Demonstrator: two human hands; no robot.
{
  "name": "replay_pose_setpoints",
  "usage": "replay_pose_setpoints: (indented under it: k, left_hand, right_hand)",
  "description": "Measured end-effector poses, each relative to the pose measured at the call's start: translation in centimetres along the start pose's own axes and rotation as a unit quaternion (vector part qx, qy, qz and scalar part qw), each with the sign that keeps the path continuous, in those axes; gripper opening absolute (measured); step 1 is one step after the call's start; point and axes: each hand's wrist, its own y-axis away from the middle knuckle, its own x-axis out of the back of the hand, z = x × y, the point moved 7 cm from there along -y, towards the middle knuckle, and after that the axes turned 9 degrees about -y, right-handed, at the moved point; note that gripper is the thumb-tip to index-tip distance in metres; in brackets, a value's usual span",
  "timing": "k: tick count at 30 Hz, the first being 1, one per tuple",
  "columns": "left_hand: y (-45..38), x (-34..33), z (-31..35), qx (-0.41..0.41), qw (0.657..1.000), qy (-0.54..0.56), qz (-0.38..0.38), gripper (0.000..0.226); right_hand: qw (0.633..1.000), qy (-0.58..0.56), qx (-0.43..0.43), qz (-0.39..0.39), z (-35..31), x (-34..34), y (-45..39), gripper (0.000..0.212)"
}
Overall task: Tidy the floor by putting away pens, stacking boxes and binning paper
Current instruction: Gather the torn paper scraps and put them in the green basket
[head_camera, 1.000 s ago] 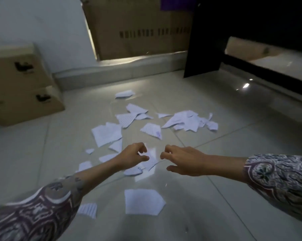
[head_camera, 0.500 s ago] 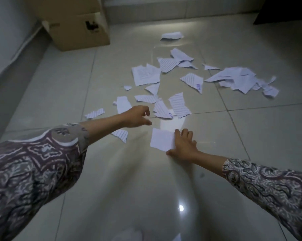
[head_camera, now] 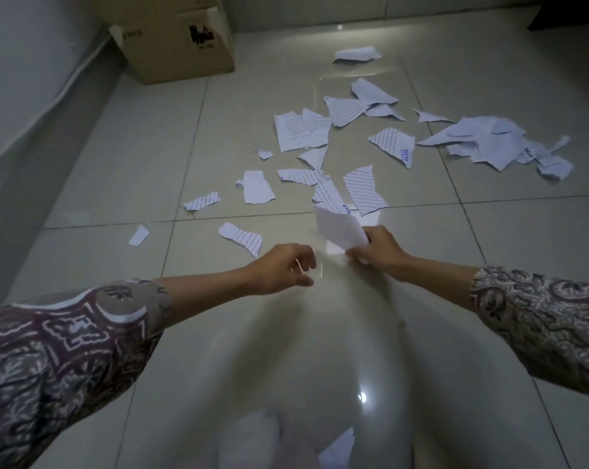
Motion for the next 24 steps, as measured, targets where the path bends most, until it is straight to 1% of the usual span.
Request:
replay_pose_setpoints:
  k: [3,6,9,14,17,21,24]
  left_hand:
    - [1.6,-2.8,2.4,-0.052,0.997,0.0,-0.055,0.024]
    - [3.2,-6.1,5.0,-0.111,0.987,-0.015,-0.119,0.027]
    - [4.9,-9.9,6.8,-0.155,0.971,-0.029,-0.18,0.029]
    - [8.1,-15.1,7.5,-0.231,0.936,-0.091,-0.25,0.031]
    - [9.2,-16.4,7.5,-0.263,0.929,-0.098,-0.242,0.035]
    - [9.1,-17.1,7.8,-0.27,0.937,-0.094,-0.202,0.036]
    - [9.0,-18.0,8.8,-0.278,0.93,-0.101,-0.219,0.03]
  right_hand:
    - [1.0,-0.031,0.001,0.002,-0.7,1.8,0.2,0.023]
    - [0.999,-0.029,0.012,0.002,-1.3,3.5,0.8,0.029]
    - [0.999,-0.036,0.011,0.007,-0.9,4.9,1.5,0.034]
    - [0.999,-0.049,-0.002,0.02,0.9,7.3,2.8,0.04]
    - [0.998,-0.05,-0.01,0.038,1.7,8.5,3.4,0.042]
    - [0.998,-0.038,-0.016,0.037,2.4,8.7,4.0,0.043]
    - [0.999,-0.037,-0.017,0.03,2.6,8.5,4.0,0.045]
